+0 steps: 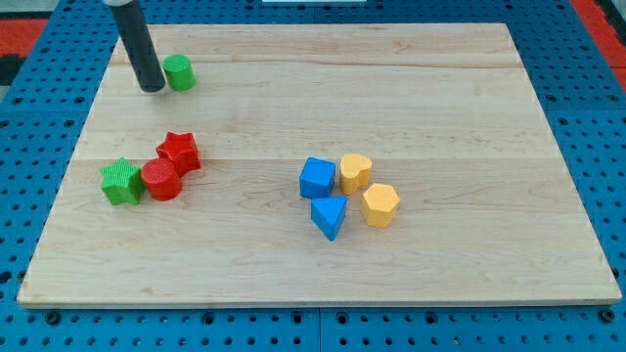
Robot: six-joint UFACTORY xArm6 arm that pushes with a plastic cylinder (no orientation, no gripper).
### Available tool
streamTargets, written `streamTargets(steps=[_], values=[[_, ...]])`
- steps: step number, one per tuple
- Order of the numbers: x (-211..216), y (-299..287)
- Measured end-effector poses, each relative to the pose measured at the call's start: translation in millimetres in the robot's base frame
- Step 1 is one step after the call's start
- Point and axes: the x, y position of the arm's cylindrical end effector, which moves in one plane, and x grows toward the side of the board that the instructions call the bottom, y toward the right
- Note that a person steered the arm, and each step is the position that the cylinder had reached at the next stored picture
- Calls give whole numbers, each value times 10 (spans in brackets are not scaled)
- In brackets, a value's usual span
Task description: Slide the heart towards top center
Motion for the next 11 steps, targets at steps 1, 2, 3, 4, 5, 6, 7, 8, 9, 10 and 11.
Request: streamTargets(steps=[1, 2, 3, 4, 5, 6, 7, 8, 9, 10, 11], values=[[-180, 550], [-456, 273], [-549, 349], [-532, 674], [-532, 674], [-512, 674], [-474, 674], [-158, 780], [377, 889], [531, 500], [588, 637]])
